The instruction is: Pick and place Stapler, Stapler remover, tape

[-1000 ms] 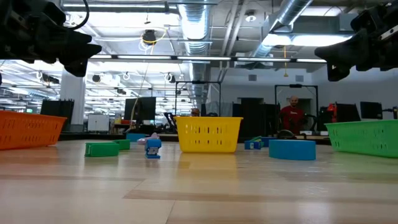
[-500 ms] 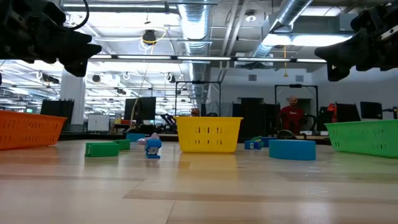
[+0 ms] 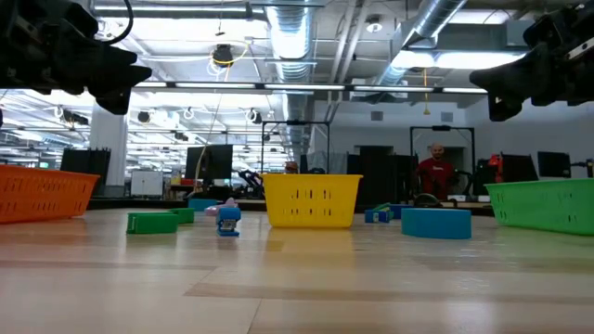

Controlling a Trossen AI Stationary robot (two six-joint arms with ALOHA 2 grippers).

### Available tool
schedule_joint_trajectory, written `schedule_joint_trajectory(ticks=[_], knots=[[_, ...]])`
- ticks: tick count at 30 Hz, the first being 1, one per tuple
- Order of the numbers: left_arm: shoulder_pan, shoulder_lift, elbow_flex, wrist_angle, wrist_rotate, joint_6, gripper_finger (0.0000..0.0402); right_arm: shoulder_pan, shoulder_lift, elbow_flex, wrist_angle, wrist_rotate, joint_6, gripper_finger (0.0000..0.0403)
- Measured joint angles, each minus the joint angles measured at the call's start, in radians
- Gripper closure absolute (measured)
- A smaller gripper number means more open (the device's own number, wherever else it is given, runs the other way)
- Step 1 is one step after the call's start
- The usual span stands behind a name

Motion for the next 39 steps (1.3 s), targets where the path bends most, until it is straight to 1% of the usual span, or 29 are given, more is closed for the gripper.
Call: schedule_joint_trajectory(ticks=[4, 14, 17, 21, 23, 31, 39], knots=[[0.0, 0.0, 0.0, 0.0, 0.0, 0.0, 0.0252, 0.0, 0.0, 0.0, 0.011, 0.0, 0.0, 0.0403], [0.0, 0.0, 0.0, 0.0, 0.0, 0.0, 0.0252, -0.006, 0.0, 0.0, 0.177, 0.01, 0.007, 0.0403], [0.0, 0.0, 0.0, 0.0, 0.0, 0.0, 0.0252, -0.015, 0.0, 0.0, 0.224, 0.044, 0.048, 0.0403], [0.0, 0.0, 0.0, 0.0, 0.0, 0.0, 0.0252, -0.025, 0.0, 0.001, 0.265, 0.098, 0.144, 0.0403], [0.0, 0.0, 0.0, 0.0, 0.0, 0.0, 0.0252, -0.028, 0.003, 0.009, 0.252, 0.108, 0.175, 0.0403], [0.0, 0.0, 0.0, 0.0, 0.0, 0.0, 0.0252, -0.028, 0.065, 0.108, 0.245, 0.116, 0.161, 0.0403], [0.0, 0.0, 0.0, 0.0, 0.0, 0.0, 0.0252, -0.027, 0.186, 0.234, 0.242, 0.116, 0.16, 0.0403]])
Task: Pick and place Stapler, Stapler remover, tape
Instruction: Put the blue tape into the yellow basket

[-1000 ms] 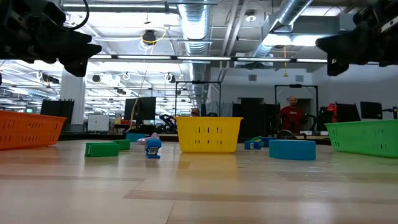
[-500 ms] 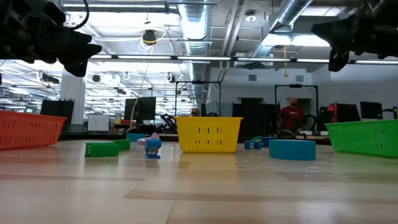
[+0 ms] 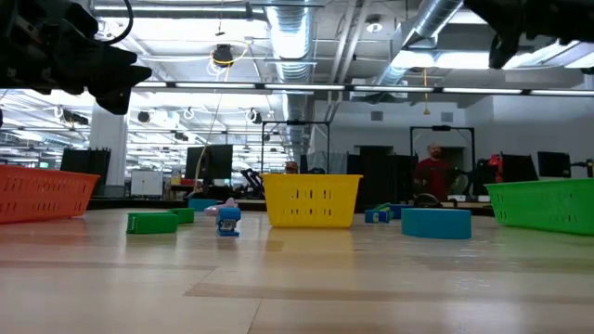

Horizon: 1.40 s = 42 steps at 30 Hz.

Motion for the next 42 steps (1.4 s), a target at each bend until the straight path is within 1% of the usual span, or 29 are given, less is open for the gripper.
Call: schedule_joint_trajectory(ticks=[7, 17, 24, 29, 34, 42], knots=[[0.0, 0.0, 0.0, 0.0, 0.0, 0.0, 0.0252, 0.0, 0.109, 0.131, -0.026, -0.003, -0.002, 0.0403], [0.0, 0.0, 0.0, 0.0, 0.0, 0.0, 0.0252, 0.0, 0.261, 0.376, -0.278, -0.008, -0.002, 0.0403], [0.0, 0.0, 0.0, 0.0, 0.0, 0.0, 0.0252, 0.0, 0.348, 0.503, -0.43, -0.008, -0.002, 0.0403], [0.0, 0.0, 0.0, 0.0, 0.0, 0.0, 0.0252, 0.001, 0.395, 0.545, -0.47, -0.008, -0.002, 0.0403], [0.0, 0.0, 0.0, 0.0, 0.0, 0.0, 0.0252, 0.001, 0.429, 0.546, -0.476, -0.012, -0.002, 0.0403], [0.0, 0.0, 0.0, 0.0, 0.0, 0.0, 0.0252, 0.001, 0.52, 0.546, -0.469, -0.025, -0.002, 0.0403]])
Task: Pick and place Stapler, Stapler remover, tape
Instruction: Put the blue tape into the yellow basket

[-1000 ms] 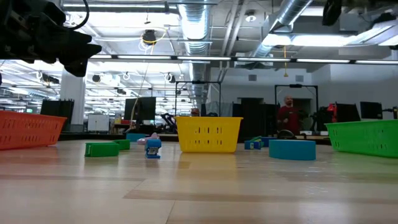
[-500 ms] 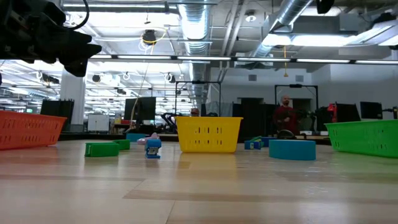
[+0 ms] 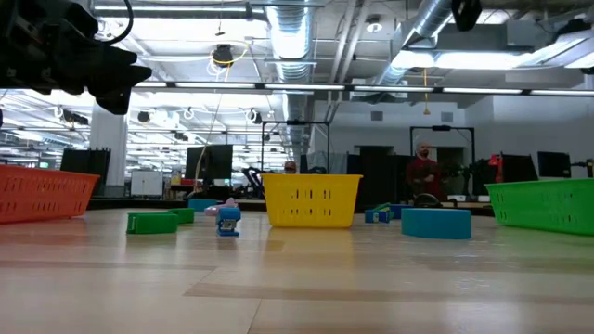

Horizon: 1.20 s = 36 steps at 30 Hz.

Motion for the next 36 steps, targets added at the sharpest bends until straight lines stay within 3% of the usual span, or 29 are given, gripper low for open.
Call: schedule_joint_trajectory(ticks=[10, 27, 36], knots=[[0.0, 0.0, 0.0, 0.0, 0.0, 0.0, 0.0252, 0.002, 0.13, 0.0, 0.003, -0.08, 0.034, 0.0403], [0.0, 0.0, 0.0, 0.0, 0.0, 0.0, 0.0252, 0.003, 0.36, 0.0, 0.005, -0.321, 0.003, 0.0403], [0.0, 0.0, 0.0, 0.0, 0.0, 0.0, 0.0252, 0.026, 0.412, 0.0, -0.006, -0.331, -0.054, 0.0403]])
